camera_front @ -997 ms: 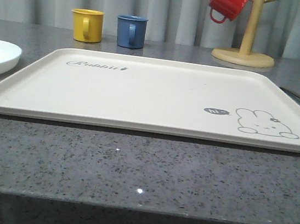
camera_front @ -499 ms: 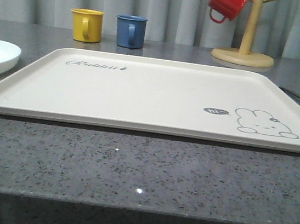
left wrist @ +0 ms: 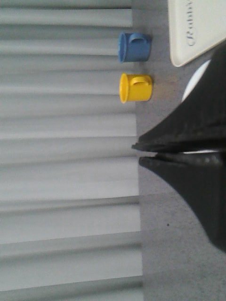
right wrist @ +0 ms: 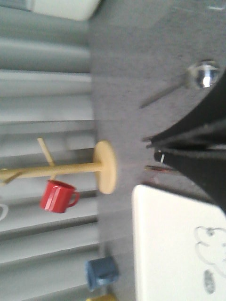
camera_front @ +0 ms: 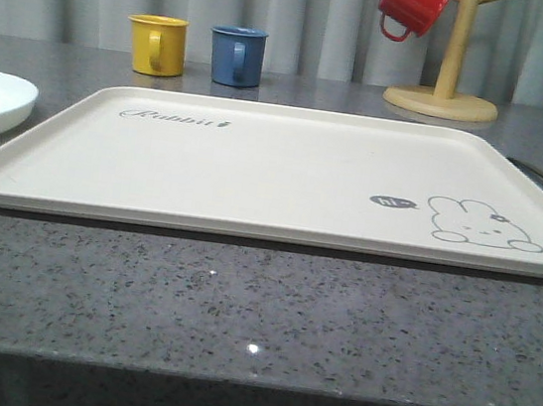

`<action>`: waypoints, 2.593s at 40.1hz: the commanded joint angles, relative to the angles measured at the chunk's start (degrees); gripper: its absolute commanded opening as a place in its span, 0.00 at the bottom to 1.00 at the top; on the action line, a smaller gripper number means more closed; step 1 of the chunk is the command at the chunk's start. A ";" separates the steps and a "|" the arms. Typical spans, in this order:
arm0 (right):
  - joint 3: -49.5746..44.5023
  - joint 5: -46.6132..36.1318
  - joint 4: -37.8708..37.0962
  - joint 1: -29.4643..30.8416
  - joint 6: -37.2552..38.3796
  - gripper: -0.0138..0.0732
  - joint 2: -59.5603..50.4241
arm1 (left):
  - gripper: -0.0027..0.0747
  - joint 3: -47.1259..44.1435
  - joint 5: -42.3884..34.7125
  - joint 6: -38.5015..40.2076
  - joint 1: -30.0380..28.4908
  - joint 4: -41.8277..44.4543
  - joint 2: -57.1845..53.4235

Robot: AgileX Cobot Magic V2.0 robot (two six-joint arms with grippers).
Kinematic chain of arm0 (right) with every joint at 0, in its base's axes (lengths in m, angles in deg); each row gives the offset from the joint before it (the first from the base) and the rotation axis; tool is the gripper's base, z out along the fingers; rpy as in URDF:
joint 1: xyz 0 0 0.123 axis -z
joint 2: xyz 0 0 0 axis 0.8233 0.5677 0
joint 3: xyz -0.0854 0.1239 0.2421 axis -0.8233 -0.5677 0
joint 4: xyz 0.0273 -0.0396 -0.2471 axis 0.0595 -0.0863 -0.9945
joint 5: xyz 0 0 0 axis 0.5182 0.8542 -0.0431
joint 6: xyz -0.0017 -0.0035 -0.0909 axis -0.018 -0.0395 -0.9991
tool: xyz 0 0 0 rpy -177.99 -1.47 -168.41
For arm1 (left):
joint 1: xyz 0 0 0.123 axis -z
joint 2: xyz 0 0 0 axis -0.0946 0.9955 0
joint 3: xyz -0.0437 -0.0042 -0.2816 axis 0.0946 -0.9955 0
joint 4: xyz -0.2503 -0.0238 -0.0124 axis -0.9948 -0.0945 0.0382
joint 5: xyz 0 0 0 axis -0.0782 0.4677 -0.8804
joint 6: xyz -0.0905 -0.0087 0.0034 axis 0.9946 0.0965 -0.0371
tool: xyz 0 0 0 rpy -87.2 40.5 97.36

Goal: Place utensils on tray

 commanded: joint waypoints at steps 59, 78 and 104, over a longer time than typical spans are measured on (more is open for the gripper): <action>17.33 5.46 0.45 0.42 -0.64 0.86 22.12 | 0.79 46.98 46.65 -4.93 17.72 4.23 60.40; 17.33 5.46 0.45 0.42 -0.64 0.86 22.12 | 0.77 62.49 62.66 -10.31 17.77 7.04 85.23; 17.33 5.46 0.45 0.42 -0.64 0.86 22.12 | 0.02 62.49 63.19 -10.67 17.77 7.18 89.71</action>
